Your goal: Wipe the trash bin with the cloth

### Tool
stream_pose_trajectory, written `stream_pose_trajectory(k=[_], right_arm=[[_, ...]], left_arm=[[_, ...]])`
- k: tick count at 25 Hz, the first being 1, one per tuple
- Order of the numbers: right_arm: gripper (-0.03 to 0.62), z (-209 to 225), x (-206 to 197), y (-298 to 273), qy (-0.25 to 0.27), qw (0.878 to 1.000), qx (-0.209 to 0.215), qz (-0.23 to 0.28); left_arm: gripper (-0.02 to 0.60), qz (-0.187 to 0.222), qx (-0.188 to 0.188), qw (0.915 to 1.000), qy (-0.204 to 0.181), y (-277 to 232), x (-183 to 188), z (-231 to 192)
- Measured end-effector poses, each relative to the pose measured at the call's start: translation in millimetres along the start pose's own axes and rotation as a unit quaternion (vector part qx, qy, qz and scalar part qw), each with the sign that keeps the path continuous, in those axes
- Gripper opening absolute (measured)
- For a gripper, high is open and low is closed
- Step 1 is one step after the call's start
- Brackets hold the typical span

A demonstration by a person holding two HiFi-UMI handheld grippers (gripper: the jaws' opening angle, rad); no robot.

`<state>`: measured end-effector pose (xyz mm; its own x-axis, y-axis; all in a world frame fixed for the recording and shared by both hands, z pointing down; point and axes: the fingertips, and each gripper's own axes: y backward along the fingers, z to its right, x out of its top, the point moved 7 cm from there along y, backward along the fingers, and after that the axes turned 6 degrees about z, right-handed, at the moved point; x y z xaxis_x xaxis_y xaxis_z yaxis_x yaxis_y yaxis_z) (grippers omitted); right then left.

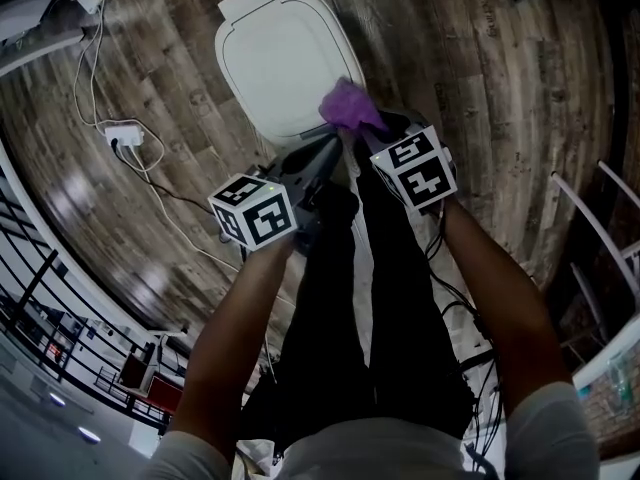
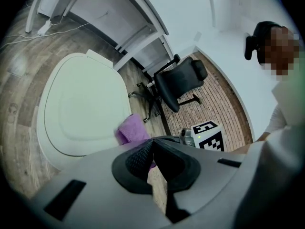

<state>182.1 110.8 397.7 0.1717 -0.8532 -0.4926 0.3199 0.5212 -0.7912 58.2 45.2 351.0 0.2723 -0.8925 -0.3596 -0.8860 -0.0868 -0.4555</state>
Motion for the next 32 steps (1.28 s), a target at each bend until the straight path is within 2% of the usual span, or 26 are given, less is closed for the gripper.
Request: stream_pose_trajectory(k=[9, 19, 25, 32], right_arm=[[0.097, 22, 2, 6, 0.003, 1.000, -0.014, -0.002], [0.097, 91, 8, 30, 0.012, 0.996, -0.084, -0.025], [0.097, 113, 53, 20, 0.063, 0.993, -0.094, -0.025], [0.097, 110, 134, -17, 0.165, 0.982, -0.090, -0.001]], left_arm=[[0.003, -0.014, -0.008, 0.9998, -0.009, -19, 7, 5], [0.003, -0.019, -0.021, 0.9995, -0.017, -31, 20, 21], [0.003, -0.001, -0.019, 0.9997, -0.014, -21, 37, 18], [0.003, 0.033, -0.010, 0.9994, -0.007, 2, 39, 7]])
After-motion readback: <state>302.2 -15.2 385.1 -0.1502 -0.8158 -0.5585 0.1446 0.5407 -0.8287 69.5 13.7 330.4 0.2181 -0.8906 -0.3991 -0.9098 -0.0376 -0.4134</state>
